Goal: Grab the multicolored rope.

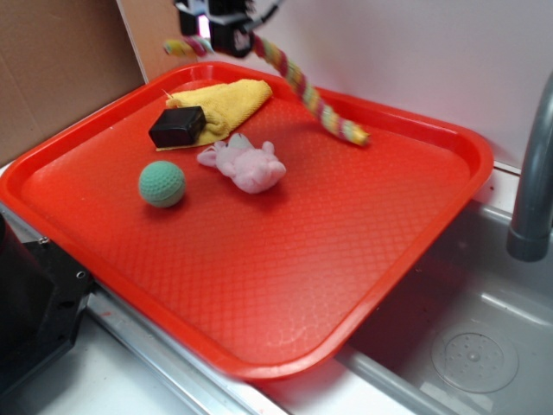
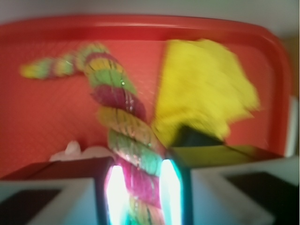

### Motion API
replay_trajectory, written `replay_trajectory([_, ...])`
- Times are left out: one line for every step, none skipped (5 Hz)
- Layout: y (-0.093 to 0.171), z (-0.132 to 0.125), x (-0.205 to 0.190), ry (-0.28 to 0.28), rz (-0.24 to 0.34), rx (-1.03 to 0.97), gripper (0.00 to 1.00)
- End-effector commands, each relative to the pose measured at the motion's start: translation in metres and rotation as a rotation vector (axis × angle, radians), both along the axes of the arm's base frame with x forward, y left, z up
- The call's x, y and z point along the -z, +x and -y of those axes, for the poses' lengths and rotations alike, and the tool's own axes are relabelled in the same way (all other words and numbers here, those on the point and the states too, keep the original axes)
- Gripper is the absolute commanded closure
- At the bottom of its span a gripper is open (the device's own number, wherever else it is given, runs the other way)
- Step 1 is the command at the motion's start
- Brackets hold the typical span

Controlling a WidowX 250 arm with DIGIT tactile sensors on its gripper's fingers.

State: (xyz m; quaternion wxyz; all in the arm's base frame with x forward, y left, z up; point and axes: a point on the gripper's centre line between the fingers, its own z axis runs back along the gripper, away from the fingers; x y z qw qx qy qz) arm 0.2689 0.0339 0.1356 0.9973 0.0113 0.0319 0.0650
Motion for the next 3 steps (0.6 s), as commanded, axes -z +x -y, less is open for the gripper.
replay_trajectory([-0.040,-0.004,-0.046,0.064,0.148,-0.141,1.00])
replay_trajectory([-0.050,0.007,-0.047,0.041,0.159,-0.082,1.00])
replay_trajectory([-0.042,0.018,-0.040,0.072,0.153,-0.046,1.00])
